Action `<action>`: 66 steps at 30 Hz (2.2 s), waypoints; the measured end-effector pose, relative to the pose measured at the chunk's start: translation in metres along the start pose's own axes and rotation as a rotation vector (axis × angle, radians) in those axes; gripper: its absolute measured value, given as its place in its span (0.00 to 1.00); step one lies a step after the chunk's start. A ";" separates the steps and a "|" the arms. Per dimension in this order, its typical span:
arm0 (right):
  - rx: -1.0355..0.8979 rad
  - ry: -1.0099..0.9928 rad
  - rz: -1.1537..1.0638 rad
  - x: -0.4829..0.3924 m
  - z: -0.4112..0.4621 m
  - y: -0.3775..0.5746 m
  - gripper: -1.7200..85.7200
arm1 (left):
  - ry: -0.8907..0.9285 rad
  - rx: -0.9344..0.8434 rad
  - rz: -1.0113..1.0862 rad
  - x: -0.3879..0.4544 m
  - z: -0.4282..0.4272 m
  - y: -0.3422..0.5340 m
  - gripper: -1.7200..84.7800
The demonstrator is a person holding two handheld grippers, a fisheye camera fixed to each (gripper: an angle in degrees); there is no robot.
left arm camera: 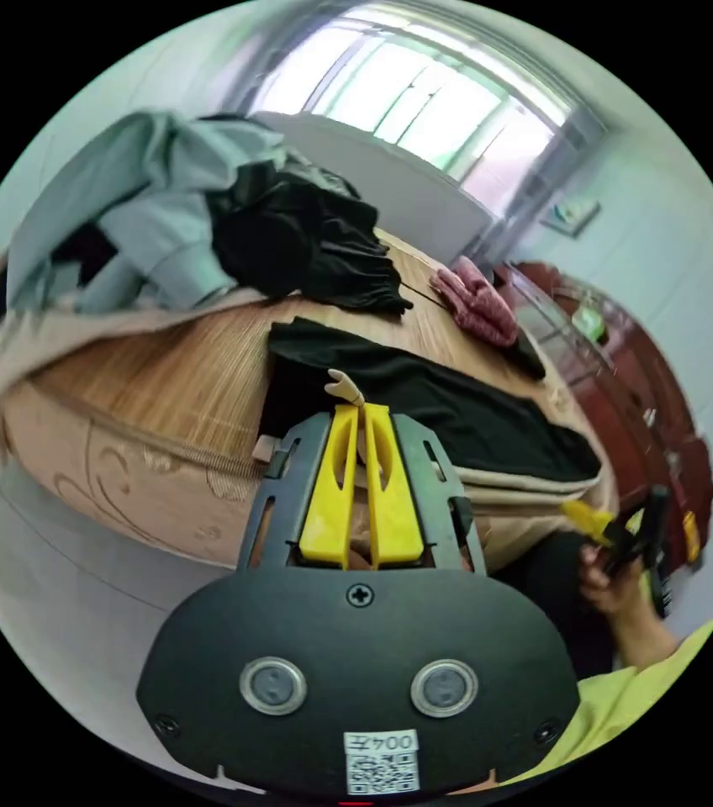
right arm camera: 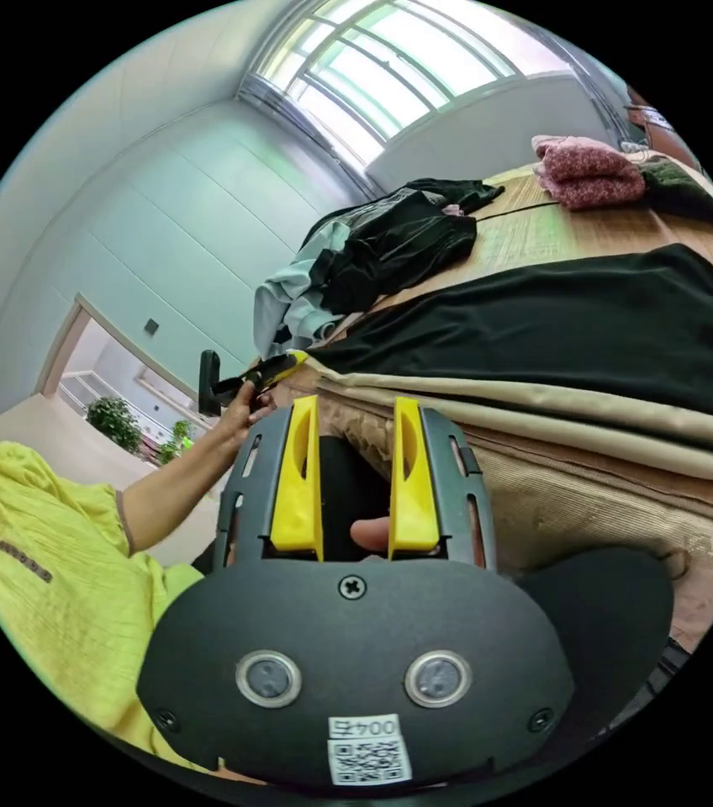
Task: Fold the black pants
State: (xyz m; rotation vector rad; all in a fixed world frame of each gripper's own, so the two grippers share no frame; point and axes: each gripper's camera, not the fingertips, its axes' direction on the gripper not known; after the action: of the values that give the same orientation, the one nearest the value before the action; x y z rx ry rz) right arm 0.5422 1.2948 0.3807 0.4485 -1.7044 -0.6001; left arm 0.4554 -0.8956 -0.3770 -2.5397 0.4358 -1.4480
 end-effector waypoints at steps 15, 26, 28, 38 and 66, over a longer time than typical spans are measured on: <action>-0.157 0.033 0.017 0.054 0.153 -0.056 0.19 | -0.646 -0.051 1.228 0.232 0.114 0.153 0.04; -0.336 0.254 -0.312 0.033 0.281 -0.076 0.18 | -0.514 -0.008 0.626 0.160 0.053 0.103 0.03; -0.395 0.352 -0.461 0.013 0.320 -0.080 0.19 | -0.461 -0.016 0.503 0.143 0.051 0.075 0.02; -0.732 0.713 -0.834 0.037 0.442 -0.063 0.07 | -0.231 -0.110 0.111 0.069 0.065 -0.055 0.02; -0.106 -0.217 0.115 0.250 0.163 -0.185 0.09 | -0.179 -0.480 0.235 0.057 0.134 -0.274 0.07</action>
State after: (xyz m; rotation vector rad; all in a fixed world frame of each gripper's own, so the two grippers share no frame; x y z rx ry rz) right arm 0.3257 1.0244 0.4365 0.2141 -1.8790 -0.6706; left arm 0.6418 -0.6557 -0.3164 -2.8119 1.1242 -1.1236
